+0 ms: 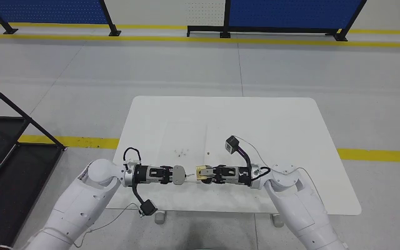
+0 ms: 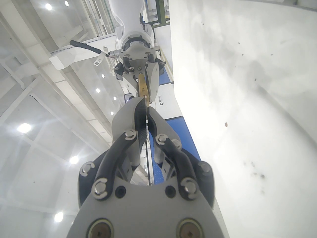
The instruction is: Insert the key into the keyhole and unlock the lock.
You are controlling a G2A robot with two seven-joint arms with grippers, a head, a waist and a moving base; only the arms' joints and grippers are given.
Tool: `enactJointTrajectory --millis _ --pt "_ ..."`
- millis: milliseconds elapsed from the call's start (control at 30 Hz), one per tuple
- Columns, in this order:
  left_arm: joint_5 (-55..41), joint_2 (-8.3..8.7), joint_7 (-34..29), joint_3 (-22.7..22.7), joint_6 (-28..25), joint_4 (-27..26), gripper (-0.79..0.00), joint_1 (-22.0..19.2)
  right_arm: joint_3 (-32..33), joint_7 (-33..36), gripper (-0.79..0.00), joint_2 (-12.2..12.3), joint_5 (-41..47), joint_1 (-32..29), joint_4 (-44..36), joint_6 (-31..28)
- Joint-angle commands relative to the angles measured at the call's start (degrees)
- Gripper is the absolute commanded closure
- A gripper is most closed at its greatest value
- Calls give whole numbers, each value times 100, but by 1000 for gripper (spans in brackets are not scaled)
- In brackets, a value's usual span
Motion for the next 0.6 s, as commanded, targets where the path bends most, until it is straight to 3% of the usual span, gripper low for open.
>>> enactJointTrajectory --millis 0,567 --pt "-43 -1 30 18 4 32 0 -18 -13 21 0 7 27 7 8 -28" --pt "-360 -5 288 139 72 149 0 -116 -118 28 0 58 220 60 60 -184"
